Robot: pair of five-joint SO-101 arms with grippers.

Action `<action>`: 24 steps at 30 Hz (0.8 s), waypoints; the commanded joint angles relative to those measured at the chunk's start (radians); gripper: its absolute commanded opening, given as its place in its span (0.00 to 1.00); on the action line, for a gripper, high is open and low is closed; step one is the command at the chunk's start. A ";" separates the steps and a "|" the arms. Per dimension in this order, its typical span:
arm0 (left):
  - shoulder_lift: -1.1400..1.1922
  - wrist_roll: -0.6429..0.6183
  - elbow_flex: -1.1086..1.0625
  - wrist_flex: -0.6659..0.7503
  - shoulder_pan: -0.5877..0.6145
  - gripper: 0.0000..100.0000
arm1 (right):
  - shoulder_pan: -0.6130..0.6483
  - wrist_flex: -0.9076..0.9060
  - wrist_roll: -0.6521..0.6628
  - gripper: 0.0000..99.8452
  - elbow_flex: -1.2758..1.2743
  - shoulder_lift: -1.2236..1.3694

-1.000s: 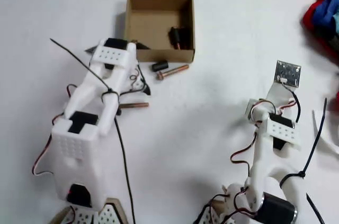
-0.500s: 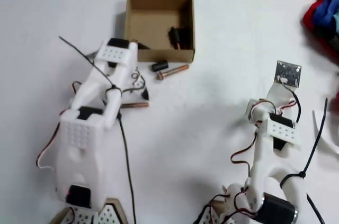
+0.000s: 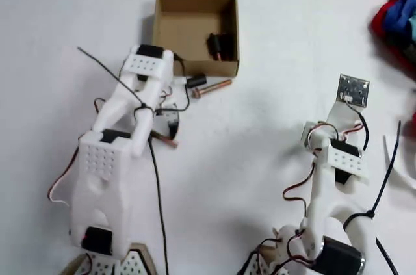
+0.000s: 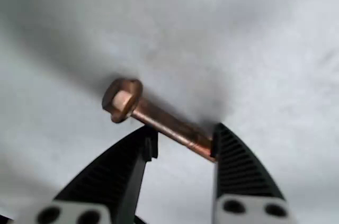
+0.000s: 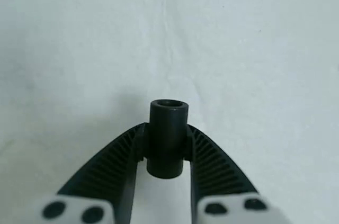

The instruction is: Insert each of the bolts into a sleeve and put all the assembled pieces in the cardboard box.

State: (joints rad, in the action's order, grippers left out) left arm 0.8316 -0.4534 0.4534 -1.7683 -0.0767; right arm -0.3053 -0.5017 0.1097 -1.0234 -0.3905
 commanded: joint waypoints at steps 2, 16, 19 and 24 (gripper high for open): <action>0.012 0.114 -0.002 -0.017 0.014 0.03 | 0.012 0.021 -0.005 0.02 0.018 -0.002; 0.021 0.810 0.251 -0.017 0.012 0.02 | 0.012 0.021 -0.003 0.02 0.018 -0.002; 0.023 0.744 0.251 -0.017 0.015 0.02 | 0.012 0.021 -0.003 0.02 0.018 -0.002; 0.023 0.730 0.251 -0.017 0.012 0.08 | 0.012 0.021 -0.003 0.02 0.018 -0.002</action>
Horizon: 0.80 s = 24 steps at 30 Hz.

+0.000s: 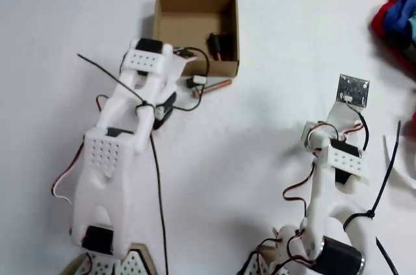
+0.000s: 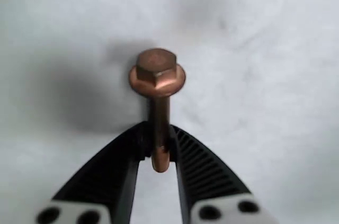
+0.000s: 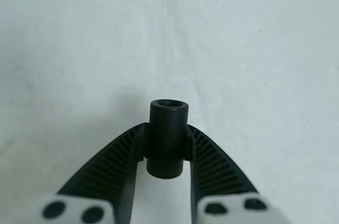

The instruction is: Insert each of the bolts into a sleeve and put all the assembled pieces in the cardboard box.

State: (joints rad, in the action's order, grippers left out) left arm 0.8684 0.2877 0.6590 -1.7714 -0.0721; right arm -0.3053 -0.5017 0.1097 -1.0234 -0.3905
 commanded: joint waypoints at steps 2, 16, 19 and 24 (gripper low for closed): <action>-0.014 -0.011 0.045 -0.014 0.011 0.14 | 0.012 0.021 -0.003 0.02 0.018 -0.002; -0.014 -0.011 0.054 0.098 0.003 0.17 | 0.012 0.021 -0.003 0.02 0.018 -0.002; -0.014 -0.011 0.054 0.138 0.003 0.17 | 0.012 0.021 -0.003 0.02 0.018 -0.002; -0.012 -0.011 0.054 0.158 0.002 0.17 | 0.012 0.021 -0.005 0.02 0.018 -0.002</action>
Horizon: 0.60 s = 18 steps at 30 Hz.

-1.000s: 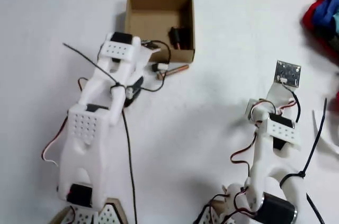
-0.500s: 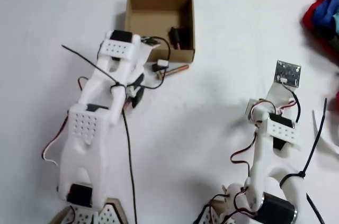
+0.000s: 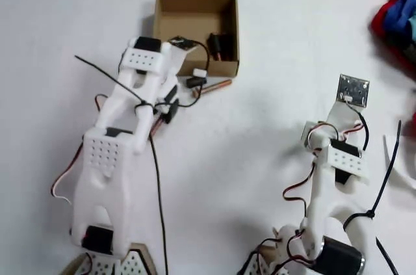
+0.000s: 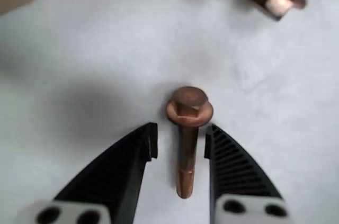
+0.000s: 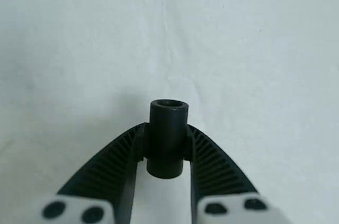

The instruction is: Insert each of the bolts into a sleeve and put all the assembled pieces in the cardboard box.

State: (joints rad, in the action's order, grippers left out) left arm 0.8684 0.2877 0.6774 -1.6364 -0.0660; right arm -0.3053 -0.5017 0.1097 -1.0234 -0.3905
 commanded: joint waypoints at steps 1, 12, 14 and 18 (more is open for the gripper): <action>-0.012 -0.011 0.036 0.031 -0.005 0.17 | 0.012 0.021 -0.005 0.02 0.018 -0.002; -0.011 -0.245 0.027 0.052 -0.005 0.17 | 0.012 0.021 -0.005 0.02 0.018 -0.002; -0.011 -0.261 0.025 0.046 -0.005 0.17 | 0.012 0.021 -0.005 0.02 0.018 -0.002; -0.011 -0.270 0.027 0.051 -0.005 0.17 | 0.012 0.021 -0.005 0.02 0.018 -0.002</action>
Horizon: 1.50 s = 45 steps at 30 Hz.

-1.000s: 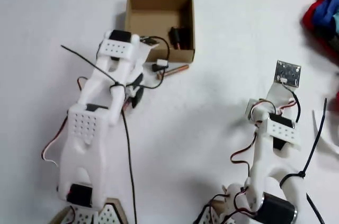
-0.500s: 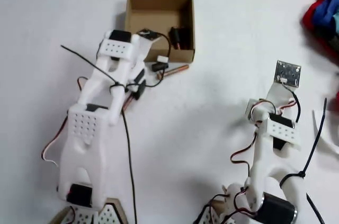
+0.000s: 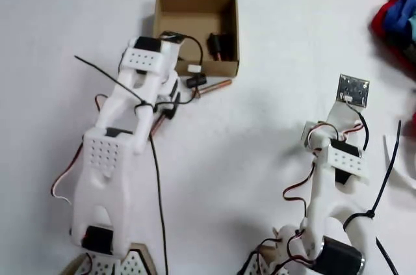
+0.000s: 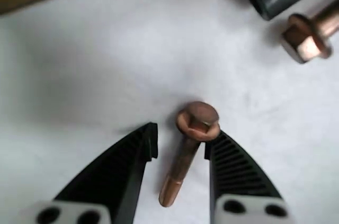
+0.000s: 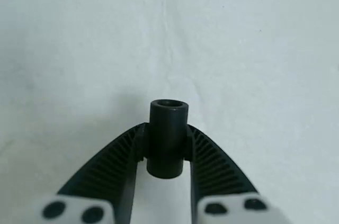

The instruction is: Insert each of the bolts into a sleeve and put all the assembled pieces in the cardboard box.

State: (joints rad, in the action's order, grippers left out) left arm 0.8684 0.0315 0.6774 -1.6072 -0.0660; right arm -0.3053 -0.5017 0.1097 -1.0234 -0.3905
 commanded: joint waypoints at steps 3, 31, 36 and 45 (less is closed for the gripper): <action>-0.006 -0.012 0.025 0.018 -0.026 0.17 | 0.012 0.021 -0.005 0.02 0.018 -0.002; 0.175 -0.015 0.189 -0.172 -0.071 0.02 | 0.107 0.111 0.003 0.02 -0.061 -0.004; 0.147 -0.015 0.337 -0.180 -0.068 0.02 | 0.148 0.113 0.003 0.02 -0.061 -0.007; -0.126 -0.015 0.349 -0.176 -0.034 0.02 | 0.263 0.107 0.003 0.02 -0.060 -0.012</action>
State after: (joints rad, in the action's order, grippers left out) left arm 0.8915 0.0207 1.0273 -1.7745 -0.1381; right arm -0.0736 -0.4066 0.1097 -1.0894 -0.3905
